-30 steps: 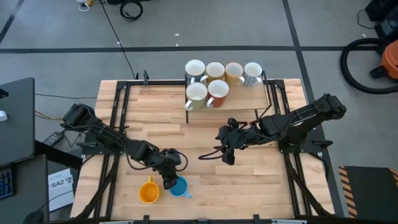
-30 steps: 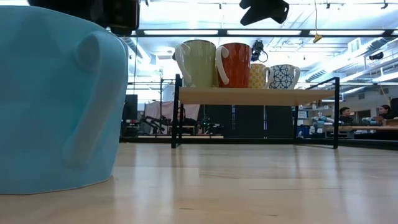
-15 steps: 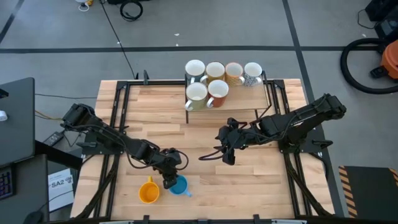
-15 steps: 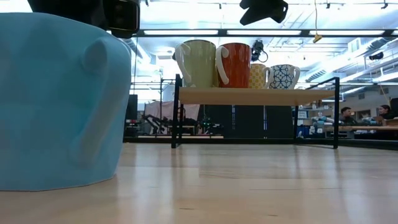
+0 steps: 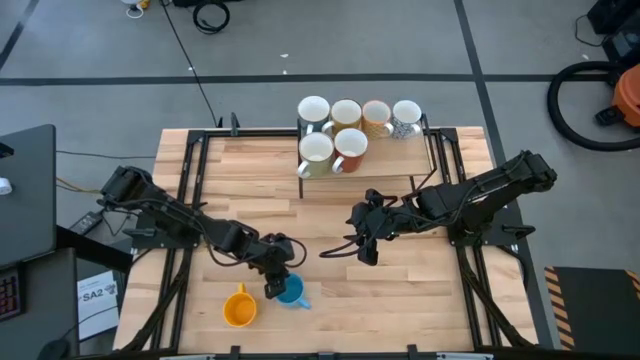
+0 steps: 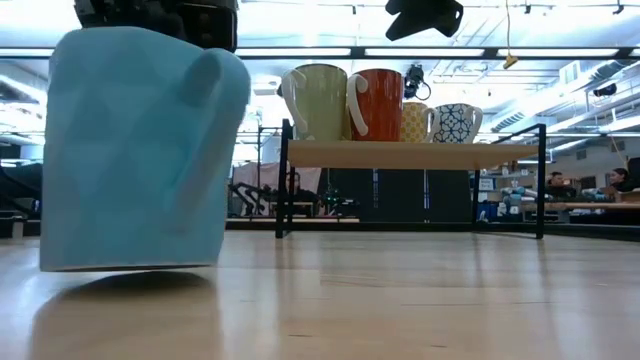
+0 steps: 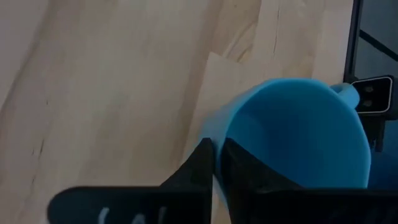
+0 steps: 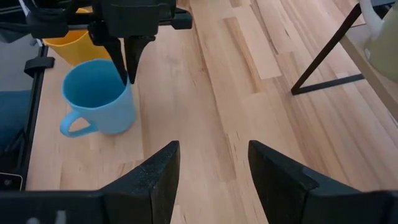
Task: Place coffee mugs
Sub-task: Put the blue mug on the shelf
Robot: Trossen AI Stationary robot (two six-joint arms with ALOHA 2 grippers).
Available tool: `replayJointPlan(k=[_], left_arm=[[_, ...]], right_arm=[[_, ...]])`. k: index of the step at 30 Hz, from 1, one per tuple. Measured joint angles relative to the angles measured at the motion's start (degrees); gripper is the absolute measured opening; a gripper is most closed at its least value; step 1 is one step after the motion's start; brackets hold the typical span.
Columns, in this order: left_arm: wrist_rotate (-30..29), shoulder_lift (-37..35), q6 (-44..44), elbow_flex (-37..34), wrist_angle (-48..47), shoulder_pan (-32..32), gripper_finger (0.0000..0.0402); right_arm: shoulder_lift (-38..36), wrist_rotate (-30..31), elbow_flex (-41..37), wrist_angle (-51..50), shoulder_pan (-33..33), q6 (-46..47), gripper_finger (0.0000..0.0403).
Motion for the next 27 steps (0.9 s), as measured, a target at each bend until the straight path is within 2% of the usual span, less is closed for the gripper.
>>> replayJointPlan(k=[7,22,27], left_arm=[[0.5,0.0,3.2,0.0,-0.2,2.5,0.0027],[0.4,0.0,16.2,0.0,0.0,17.4,0.0024],[0.4,0.0,16.9,0.0,0.0,19.9,0.0025]], right_arm=[[0.0,0.0,0.0,0.0,0.0,0.0,0.0196],[0.0,0.0,0.0,0.0,0.0,0.0,0.0196],[0.0,0.0,0.0,0.0,0.0,0.5,0.0196]])
